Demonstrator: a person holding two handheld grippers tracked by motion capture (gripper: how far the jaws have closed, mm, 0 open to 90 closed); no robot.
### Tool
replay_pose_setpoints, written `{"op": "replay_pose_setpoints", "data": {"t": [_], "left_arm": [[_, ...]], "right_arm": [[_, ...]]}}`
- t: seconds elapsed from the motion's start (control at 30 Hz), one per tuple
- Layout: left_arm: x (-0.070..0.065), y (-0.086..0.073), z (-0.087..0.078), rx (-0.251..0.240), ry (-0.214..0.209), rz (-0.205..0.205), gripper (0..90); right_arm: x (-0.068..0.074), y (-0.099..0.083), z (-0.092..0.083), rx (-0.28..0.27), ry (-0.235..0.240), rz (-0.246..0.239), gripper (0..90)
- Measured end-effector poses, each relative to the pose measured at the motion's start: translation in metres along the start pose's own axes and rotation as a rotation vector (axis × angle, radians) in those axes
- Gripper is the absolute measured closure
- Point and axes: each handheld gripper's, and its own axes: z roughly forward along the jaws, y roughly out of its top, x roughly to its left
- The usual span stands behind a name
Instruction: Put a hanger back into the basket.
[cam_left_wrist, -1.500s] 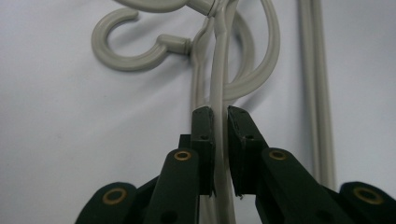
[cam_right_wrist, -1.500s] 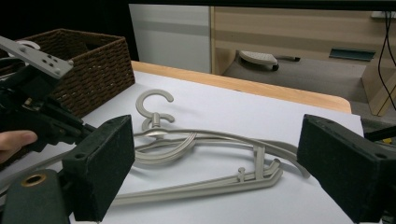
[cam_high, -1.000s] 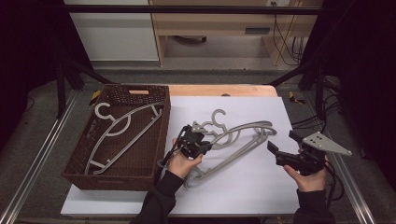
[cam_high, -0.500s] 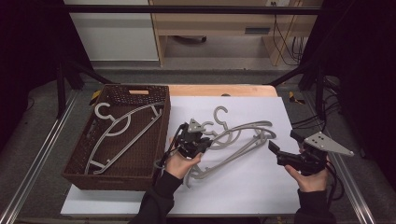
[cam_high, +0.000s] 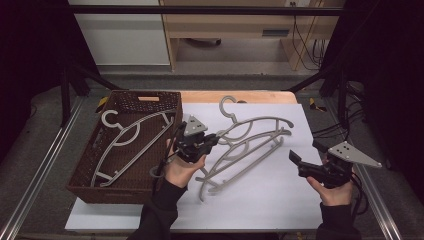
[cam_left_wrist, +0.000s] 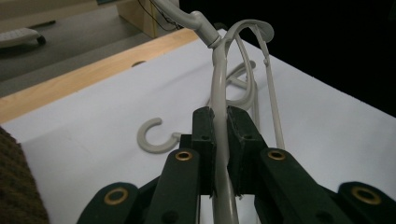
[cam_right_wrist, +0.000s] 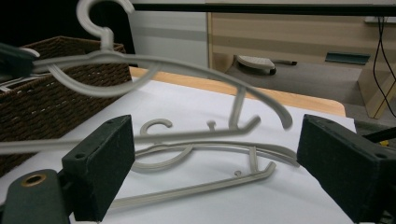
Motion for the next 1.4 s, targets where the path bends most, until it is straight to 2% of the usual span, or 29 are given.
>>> {"op": "replay_pose_setpoints", "data": {"t": [0.03, 0.07, 0.27, 0.43, 0.47, 0.77, 0.97, 1.0, 1.03, 1.37, 1.4], "left_arm": [[0.003, 0.003, -0.008, -0.013, 0.013, -0.003, 81.9], [0.003, 0.003, -0.008, -0.013, 0.013, -0.003, 81.9], [0.016, 0.01, -0.036, -0.067, 0.056, -0.017, 81.9], [0.032, 0.015, -0.065, -0.11, 0.107, -0.028, 81.9], [0.032, 0.015, -0.065, -0.11, 0.107, -0.028, 81.9], [0.058, 0.012, -0.101, -0.138, 0.176, -0.054, 81.8], [0.077, 0.004, -0.125, -0.141, 0.237, -0.07, 81.8], [0.084, 0.0, -0.134, -0.14, 0.264, -0.075, 81.8], [0.084, 0.0, -0.134, -0.14, 0.264, -0.075, 81.8], [0.128, -0.034, -0.18, -0.139, 0.377, -0.139, 81.8], [0.128, -0.034, -0.18, -0.139, 0.377, -0.139, 81.8]], "right_arm": [[0.0, 0.0, 0.0, 0.002, 0.001, 0.0, 11.2], [0.0, 0.0, 0.0, 0.002, 0.0, -0.002, 11.2], [0.0, 0.0, 0.0, 0.001, -0.001, 0.0, 11.2], [0.0, -0.001, 0.0, 0.005, -0.003, -0.001, 11.2], [0.0, -0.001, 0.0, 0.005, -0.003, -0.001, 11.2], [0.0, -0.001, 0.002, 0.01, -0.005, -0.001, 11.2], [0.0, -0.001, 0.002, 0.011, -0.007, -0.002, 11.2], [0.0, -0.001, 0.002, 0.01, -0.007, 0.0, 11.2], [0.0, -0.001, 0.002, 0.01, -0.007, 0.0, 11.2], [0.001, -0.001, 0.004, 0.019, -0.01, -0.007, 11.2], [0.001, -0.001, 0.004, 0.019, -0.01, -0.007, 11.2]]}}
